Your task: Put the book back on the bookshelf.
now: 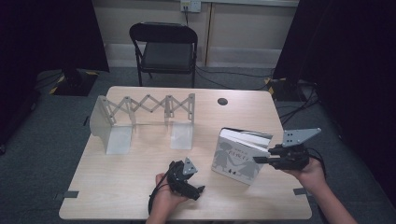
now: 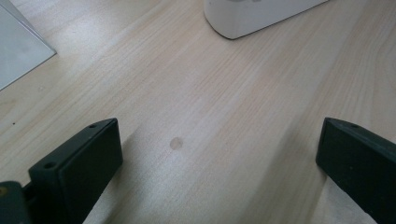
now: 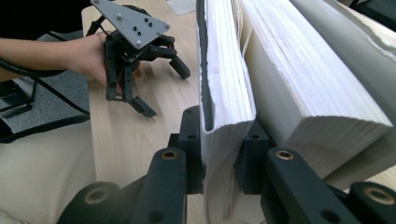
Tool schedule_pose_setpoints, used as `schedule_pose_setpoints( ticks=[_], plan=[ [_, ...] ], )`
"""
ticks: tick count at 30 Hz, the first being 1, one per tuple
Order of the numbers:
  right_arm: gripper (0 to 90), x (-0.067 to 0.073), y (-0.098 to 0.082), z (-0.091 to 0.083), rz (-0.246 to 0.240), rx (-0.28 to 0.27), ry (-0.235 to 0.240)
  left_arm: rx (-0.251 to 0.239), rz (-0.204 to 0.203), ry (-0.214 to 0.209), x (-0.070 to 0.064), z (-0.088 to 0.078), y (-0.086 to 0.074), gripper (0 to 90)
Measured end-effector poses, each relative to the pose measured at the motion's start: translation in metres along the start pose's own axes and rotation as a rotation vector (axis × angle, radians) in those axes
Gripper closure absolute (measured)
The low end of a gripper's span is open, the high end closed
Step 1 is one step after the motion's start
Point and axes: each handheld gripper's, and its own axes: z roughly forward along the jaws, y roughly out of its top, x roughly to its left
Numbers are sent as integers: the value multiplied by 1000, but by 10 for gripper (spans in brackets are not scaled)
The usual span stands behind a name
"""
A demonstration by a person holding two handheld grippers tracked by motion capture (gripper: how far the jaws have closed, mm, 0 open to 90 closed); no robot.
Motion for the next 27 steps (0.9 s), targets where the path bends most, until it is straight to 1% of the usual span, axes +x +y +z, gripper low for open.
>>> schedule_pose_setpoints(
  ticks=[2,5,6,11,17,18,20,21,22,23,24,25,26,27],
  plan=[
    [762,1,-1,0,-4,-7,9,-4,-12,7,-1,0,0,0],
    [762,2,-1,0,-9,-9,18,0,-16,11,-1,0,0,0],
    [763,3,-1,0,-19,-8,26,0,-20,14,-1,0,0,0],
    [762,6,-1,-1,-33,-5,47,0,-19,13,-1,0,0,0],
    [761,6,0,-1,-41,5,44,-2,-19,9,-1,0,0,0],
    [760,5,0,-1,-40,5,46,-3,-10,7,-1,0,0,0],
    [760,5,-1,-1,-41,6,48,-5,-11,0,-1,-2,-1,19],
    [760,5,0,-1,-43,7,48,-4,-4,-8,-1,-3,-1,36],
    [759,4,0,-1,-45,9,48,5,0,-13,0,-4,0,100],
    [759,4,0,-1,-45,9,48,19,-4,-21,0,-6,2,100],
    [759,5,0,-1,-46,11,47,21,-12,-41,2,-9,4,141],
    [759,5,0,-1,-45,11,46,27,-16,-36,2,-11,5,174],
    [759,4,0,-1,-44,9,46,36,-23,-42,3,-16,9,178],
    [759,4,0,-1,-44,9,46,36,-23,-42,3,-16,9,187]
  ],
)
